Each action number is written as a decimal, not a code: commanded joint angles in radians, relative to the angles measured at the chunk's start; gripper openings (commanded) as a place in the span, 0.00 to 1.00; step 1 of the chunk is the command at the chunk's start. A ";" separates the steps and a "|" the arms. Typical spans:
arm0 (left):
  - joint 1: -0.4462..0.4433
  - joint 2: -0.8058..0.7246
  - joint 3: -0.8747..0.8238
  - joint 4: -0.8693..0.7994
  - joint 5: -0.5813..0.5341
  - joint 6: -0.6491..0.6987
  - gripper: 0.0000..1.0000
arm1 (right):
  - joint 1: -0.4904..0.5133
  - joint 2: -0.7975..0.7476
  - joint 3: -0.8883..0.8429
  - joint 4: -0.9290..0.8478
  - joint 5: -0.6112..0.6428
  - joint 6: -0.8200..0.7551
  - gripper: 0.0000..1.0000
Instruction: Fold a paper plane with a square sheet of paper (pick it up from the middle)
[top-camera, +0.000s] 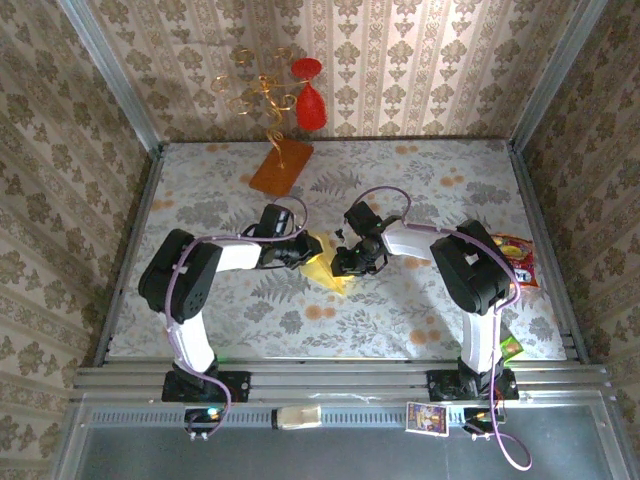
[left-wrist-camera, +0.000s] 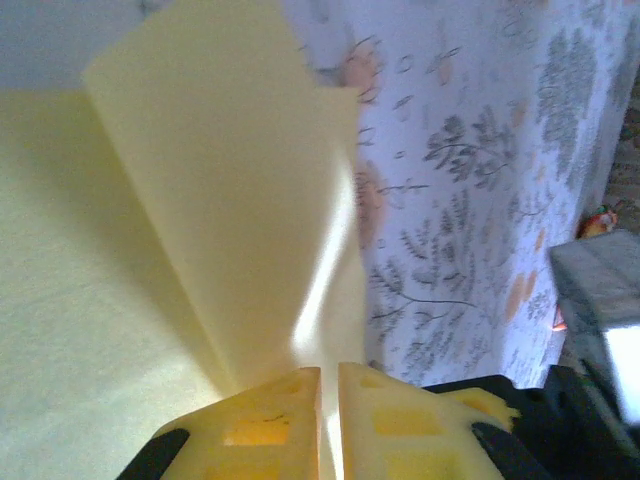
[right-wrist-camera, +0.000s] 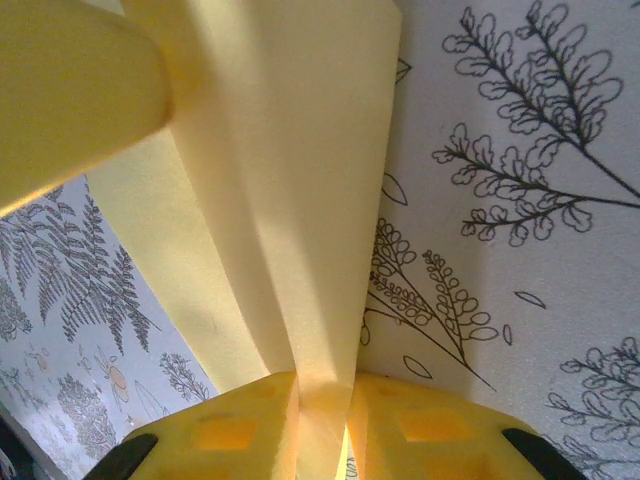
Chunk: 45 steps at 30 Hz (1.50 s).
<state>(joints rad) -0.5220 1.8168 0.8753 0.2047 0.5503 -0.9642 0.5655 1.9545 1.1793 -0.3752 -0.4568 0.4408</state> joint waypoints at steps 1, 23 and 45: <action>0.005 -0.068 0.014 -0.015 -0.018 0.021 0.14 | 0.021 0.083 -0.014 -0.040 -0.004 -0.028 0.24; -0.038 0.052 0.029 0.057 0.035 -0.017 0.13 | 0.021 0.098 -0.007 -0.049 -0.013 -0.038 0.24; -0.035 0.093 0.040 -0.027 0.007 0.005 0.13 | 0.020 0.096 0.001 -0.063 -0.019 -0.044 0.24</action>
<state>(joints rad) -0.5564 1.8851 0.8925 0.2092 0.5652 -0.9718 0.5598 1.9686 1.1988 -0.4007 -0.4744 0.4179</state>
